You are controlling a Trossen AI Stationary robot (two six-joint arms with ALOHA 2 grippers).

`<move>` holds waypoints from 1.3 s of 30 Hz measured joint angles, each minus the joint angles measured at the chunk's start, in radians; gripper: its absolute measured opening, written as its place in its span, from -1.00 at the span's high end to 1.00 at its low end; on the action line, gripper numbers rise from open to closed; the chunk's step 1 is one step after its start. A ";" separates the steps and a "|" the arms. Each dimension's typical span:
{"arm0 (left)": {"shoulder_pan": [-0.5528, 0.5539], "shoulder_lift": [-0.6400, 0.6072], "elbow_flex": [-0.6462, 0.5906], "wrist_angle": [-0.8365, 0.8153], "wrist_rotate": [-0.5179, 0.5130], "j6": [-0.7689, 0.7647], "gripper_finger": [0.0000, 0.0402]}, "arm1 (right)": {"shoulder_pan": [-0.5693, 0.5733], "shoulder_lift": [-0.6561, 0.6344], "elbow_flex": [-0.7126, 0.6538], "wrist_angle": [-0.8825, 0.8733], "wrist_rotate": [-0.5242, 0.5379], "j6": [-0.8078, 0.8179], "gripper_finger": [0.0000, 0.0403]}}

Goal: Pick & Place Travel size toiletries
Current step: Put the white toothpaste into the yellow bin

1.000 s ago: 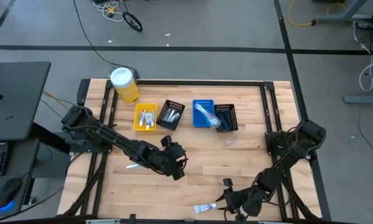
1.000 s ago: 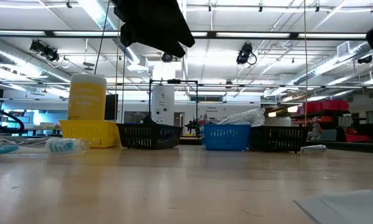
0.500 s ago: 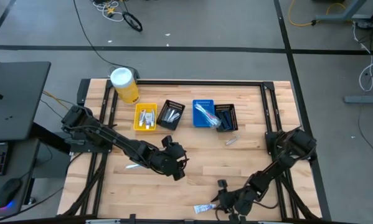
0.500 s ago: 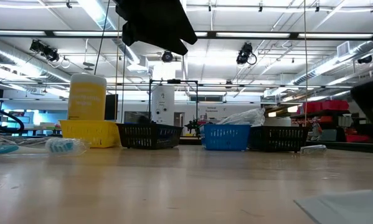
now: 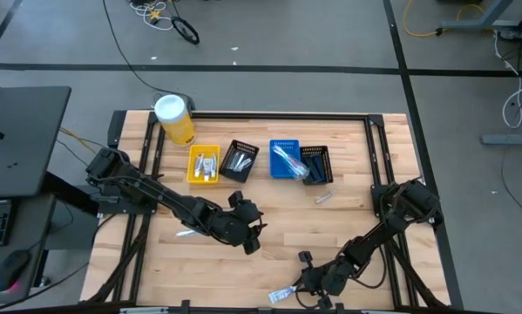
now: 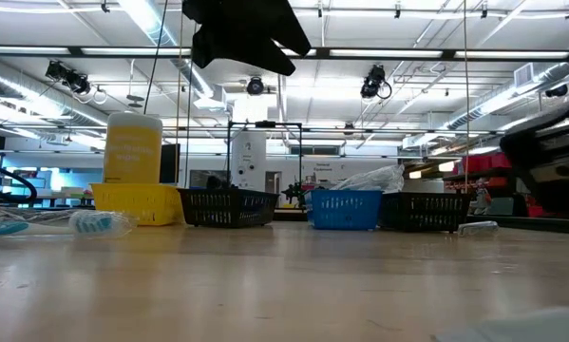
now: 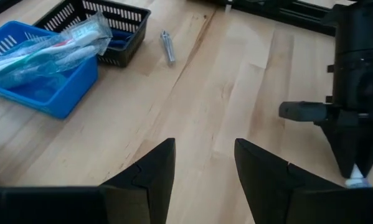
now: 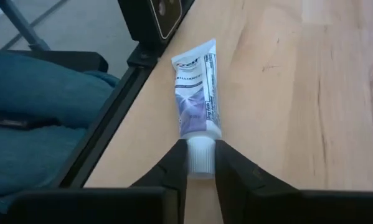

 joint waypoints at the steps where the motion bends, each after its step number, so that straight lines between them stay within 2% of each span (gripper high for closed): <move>1: 0.000 0.000 0.000 0.003 0.006 0.000 0.14 | 0.000 -0.005 0.000 -0.009 0.001 -0.017 0.70; 5: 0.000 0.000 0.000 0.022 0.027 0.000 0.14 | -0.011 -0.073 0.000 -0.124 0.050 -0.086 0.70; 11: 0.000 0.000 0.000 0.022 0.051 0.000 0.14 | -0.051 -0.228 0.000 -0.418 0.320 -0.103 0.71; 14: 0.007 0.000 0.000 0.023 0.052 0.000 0.14 | -0.084 -0.275 0.000 -0.497 0.378 -0.125 0.71; 17: 0.028 0.000 0.000 0.023 0.060 0.000 0.14 | -0.119 -0.292 0.000 -0.507 0.399 -0.231 0.72; 22: 0.066 0.000 0.000 0.025 0.132 -0.002 0.14 | -0.170 -0.292 0.000 -0.509 0.458 -0.432 0.72; 27: 0.103 0.000 0.000 0.024 0.128 0.010 0.14 | -0.220 -0.292 0.000 -0.508 0.538 -0.586 0.72; 31: 0.128 0.000 0.000 0.022 0.143 0.128 0.14 | -0.260 -0.292 0.000 -0.488 0.633 -0.681 0.71; 39: 0.164 0.000 0.000 0.018 0.144 0.286 0.14 | -0.333 -0.292 0.000 -0.445 0.639 -0.759 0.68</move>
